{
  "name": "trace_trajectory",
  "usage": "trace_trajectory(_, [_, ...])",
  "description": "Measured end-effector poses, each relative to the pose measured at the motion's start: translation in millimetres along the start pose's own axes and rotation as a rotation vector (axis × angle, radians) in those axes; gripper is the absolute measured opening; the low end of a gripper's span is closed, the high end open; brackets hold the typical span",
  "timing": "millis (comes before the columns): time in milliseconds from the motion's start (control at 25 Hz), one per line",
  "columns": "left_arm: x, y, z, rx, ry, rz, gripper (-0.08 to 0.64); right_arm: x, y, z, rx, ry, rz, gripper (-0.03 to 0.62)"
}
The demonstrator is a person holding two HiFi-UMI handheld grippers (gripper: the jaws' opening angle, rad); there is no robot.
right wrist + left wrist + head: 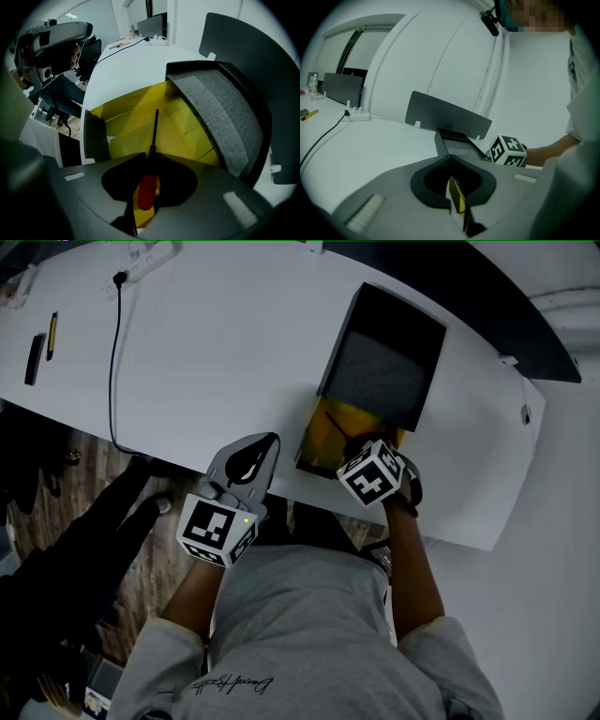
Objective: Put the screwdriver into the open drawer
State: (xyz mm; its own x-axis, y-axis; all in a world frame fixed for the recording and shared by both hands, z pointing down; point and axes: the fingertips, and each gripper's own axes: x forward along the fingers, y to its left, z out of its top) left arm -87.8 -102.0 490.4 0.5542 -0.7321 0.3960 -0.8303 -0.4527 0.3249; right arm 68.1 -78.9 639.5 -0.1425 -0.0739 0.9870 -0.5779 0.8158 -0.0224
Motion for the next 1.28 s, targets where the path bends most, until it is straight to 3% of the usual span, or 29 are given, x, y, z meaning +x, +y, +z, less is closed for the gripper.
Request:
trace_trajectory(440, [-2,-3,0,0.002,-0.004,-0.001,0.002,-4,0,0,0.005,-0.021,-0.016,0.141])
trace_trajectory(1280, [-11,-20,4,0.031,-0.007,0.003,0.002,-16,2,-4,0.047,-0.096,0.01,0.146])
